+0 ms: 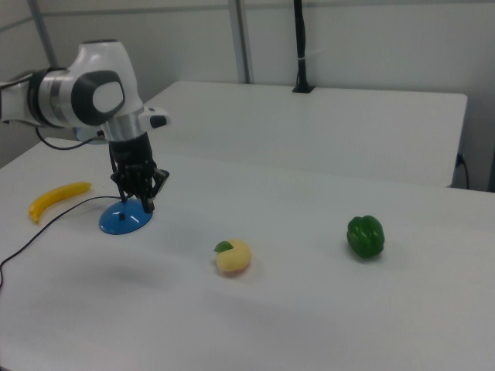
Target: Turn off lamp
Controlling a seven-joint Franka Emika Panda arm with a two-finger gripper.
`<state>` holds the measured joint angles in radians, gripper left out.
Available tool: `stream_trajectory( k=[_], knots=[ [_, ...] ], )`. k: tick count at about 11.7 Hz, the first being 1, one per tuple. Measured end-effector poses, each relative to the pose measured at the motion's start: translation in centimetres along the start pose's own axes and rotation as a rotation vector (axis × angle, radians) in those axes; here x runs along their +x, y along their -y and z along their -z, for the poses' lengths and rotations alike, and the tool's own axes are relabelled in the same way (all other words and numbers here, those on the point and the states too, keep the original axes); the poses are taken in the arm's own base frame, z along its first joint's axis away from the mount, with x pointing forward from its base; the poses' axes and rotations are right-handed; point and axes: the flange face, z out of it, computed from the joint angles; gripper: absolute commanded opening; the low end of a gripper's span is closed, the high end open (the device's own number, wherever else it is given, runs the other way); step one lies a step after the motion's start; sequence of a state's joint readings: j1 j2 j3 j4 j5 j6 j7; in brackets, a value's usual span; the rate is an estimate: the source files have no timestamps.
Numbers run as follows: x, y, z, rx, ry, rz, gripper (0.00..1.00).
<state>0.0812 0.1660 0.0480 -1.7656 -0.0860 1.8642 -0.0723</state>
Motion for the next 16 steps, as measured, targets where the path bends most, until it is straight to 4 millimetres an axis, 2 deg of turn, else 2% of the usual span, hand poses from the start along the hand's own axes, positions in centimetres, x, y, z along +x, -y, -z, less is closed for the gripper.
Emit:
stream_trajectory(
  k=[2, 5, 8, 9, 10, 11, 12, 16],
  knots=[
    [-2.0, -3.1, 4.3, -0.008, -0.009, -0.058, 0.0],
    [-4.3, -5.4, 8.5, -0.01, -0.031, -0.13, 0.0],
    [-5.2, -6.3, 11.5, -0.011, -0.05, -0.176, 0.01],
    [-5.4, -6.6, 12.4, -0.012, -0.059, -0.185, 0.04],
    [-5.7, -6.7, 13.1, -0.012, -0.07, -0.191, 0.22],
    [-6.0, -6.7, 13.6, -0.012, -0.078, -0.194, 0.72],
    [-6.1, -6.8, 13.9, -0.013, -0.083, -0.197, 1.0],
    [-6.8, -6.9, 13.6, -0.007, -0.031, -0.203, 1.0]
  ],
)
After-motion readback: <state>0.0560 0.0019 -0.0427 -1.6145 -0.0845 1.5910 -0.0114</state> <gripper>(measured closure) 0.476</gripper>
